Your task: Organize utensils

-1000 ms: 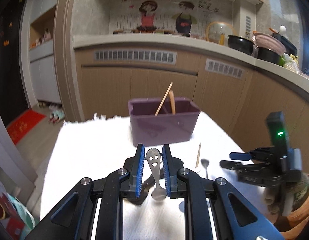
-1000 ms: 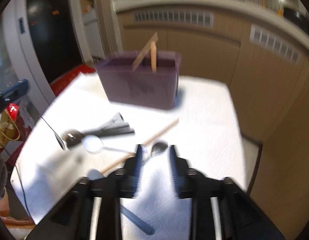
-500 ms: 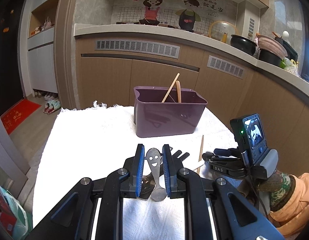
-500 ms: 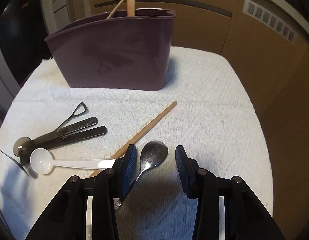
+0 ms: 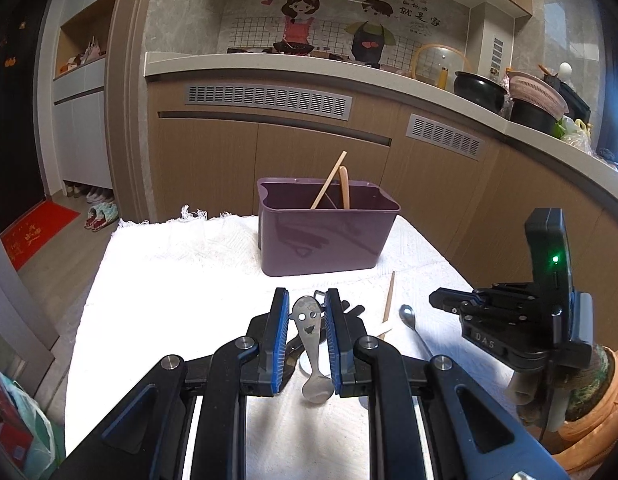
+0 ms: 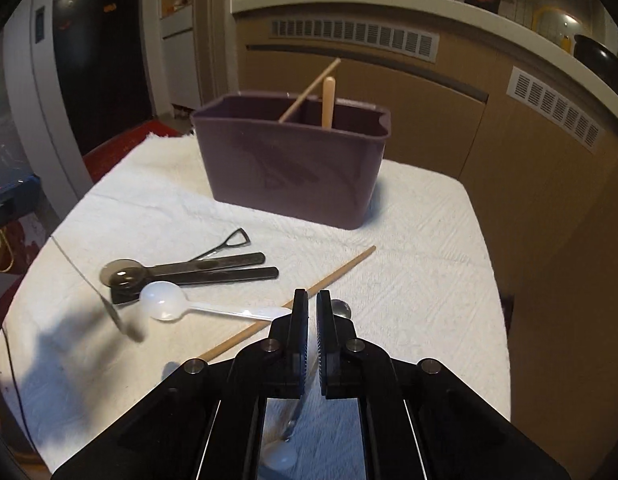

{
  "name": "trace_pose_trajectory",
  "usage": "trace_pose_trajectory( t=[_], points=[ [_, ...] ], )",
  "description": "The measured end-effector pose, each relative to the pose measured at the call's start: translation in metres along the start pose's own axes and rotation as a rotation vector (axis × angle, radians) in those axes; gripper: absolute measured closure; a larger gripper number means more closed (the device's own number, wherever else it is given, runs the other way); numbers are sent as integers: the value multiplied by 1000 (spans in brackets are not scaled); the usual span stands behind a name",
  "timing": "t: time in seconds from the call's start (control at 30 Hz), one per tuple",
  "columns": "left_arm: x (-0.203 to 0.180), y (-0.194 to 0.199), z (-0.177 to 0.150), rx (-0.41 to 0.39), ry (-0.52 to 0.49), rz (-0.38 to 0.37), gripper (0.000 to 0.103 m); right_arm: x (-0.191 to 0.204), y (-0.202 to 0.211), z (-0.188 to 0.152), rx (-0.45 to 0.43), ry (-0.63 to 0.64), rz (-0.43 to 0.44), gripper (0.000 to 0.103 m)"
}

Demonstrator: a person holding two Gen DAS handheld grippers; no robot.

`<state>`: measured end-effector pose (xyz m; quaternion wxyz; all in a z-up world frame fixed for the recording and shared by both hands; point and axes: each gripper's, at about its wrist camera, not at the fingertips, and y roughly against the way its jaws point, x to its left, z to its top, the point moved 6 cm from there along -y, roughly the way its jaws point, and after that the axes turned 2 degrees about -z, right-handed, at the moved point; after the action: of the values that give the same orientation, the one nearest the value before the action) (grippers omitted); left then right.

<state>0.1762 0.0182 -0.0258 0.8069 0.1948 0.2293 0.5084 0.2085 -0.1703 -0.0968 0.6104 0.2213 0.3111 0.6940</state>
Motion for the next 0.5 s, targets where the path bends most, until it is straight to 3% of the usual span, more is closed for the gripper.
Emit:
trace_pose_trajectory(
  t=[0.07,0.13,0.17,0.2,0.23,0.5],
  points=[
    [-4,0,0,9,-6,4,88,-5,0,-3,0,9,-21,98],
    [-6,-1,0,17,-11,10,88,-11,-6,-8,7,23,-19,91],
    [-7,-1,-1,18,-13,12,88,-12,-11,-12,16,36,-6,86],
    [-7,-1,-1,17,-16,15,88,-13,-16,-16,23,49,1,72],
    [-7,-1,-2,15,-17,18,88,-15,-20,-20,28,57,2,64],
    [3,-7,-7,20,0,14,88,-18,-67,-16,107,-19,-10,64]
  ],
)
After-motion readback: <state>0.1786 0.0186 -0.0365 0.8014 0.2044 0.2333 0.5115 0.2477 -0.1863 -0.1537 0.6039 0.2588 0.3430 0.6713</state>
